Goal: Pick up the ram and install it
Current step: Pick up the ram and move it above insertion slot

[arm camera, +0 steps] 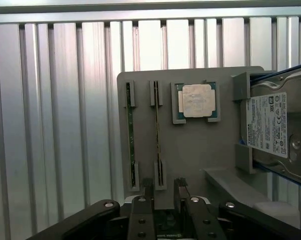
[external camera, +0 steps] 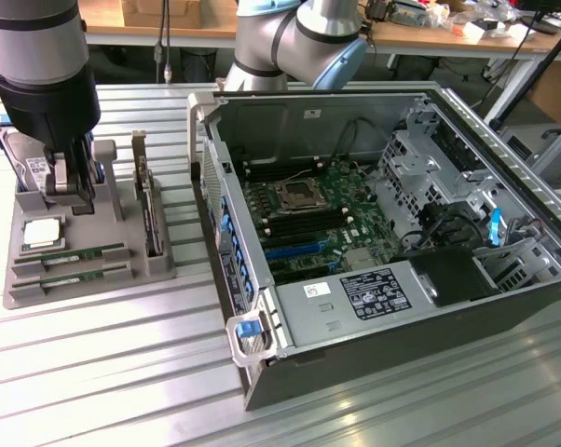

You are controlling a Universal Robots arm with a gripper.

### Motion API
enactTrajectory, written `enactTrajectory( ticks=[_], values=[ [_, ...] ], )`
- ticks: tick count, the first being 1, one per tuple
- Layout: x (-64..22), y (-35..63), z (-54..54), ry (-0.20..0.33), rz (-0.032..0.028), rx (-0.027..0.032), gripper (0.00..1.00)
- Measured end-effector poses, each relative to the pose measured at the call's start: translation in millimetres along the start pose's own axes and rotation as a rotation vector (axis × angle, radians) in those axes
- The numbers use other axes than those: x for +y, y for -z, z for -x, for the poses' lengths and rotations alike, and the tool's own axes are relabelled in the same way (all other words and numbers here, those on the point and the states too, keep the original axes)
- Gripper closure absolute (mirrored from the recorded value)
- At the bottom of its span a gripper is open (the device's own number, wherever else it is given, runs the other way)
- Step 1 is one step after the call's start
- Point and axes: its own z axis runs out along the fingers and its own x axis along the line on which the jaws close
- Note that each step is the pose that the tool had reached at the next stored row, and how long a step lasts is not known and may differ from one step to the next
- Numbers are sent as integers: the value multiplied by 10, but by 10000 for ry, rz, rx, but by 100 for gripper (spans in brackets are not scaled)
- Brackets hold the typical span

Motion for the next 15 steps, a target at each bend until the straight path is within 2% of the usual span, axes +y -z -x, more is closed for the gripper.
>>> enactTrajectory(
  ticks=[15],
  values=[
    [-1,-107,-2,0,0,-1,70]
  ],
)
